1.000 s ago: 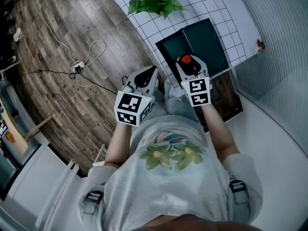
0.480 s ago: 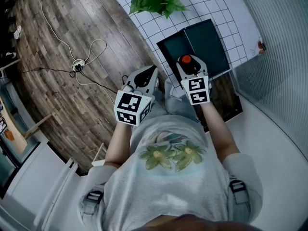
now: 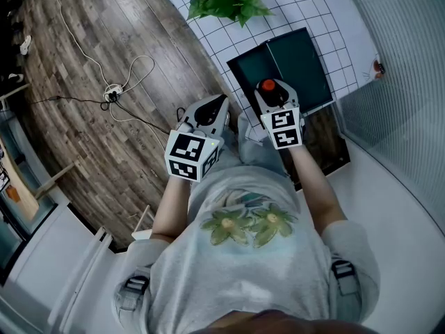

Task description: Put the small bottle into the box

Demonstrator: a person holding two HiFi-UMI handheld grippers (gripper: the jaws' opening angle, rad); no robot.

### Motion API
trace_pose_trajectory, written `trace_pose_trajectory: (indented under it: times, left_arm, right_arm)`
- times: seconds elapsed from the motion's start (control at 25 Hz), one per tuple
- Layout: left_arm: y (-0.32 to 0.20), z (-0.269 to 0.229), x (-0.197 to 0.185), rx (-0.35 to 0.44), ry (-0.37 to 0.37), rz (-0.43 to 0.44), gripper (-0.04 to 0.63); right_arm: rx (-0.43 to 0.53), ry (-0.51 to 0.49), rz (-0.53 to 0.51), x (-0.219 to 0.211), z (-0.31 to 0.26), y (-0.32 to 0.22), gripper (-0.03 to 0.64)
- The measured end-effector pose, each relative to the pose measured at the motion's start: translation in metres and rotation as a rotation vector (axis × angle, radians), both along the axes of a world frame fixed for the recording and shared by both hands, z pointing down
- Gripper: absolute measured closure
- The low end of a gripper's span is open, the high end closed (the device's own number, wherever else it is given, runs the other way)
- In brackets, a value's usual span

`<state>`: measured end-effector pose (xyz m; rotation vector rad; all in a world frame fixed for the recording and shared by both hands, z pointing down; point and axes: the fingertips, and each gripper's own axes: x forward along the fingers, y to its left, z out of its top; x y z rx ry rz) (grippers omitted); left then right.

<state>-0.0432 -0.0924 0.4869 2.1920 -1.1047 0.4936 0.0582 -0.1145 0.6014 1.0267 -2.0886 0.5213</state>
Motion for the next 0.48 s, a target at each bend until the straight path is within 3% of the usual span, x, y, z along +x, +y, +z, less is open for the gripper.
trace_pose_trajectory:
  times: [0.48]
  left_arm:
    - [-0.0026, -0.0022, -0.002, 0.006, 0.001, -0.005, 0.588]
  right_arm:
    - [-0.005, 0.032, -0.024, -0.0054, 0.0019, -0.0024, 0.408]
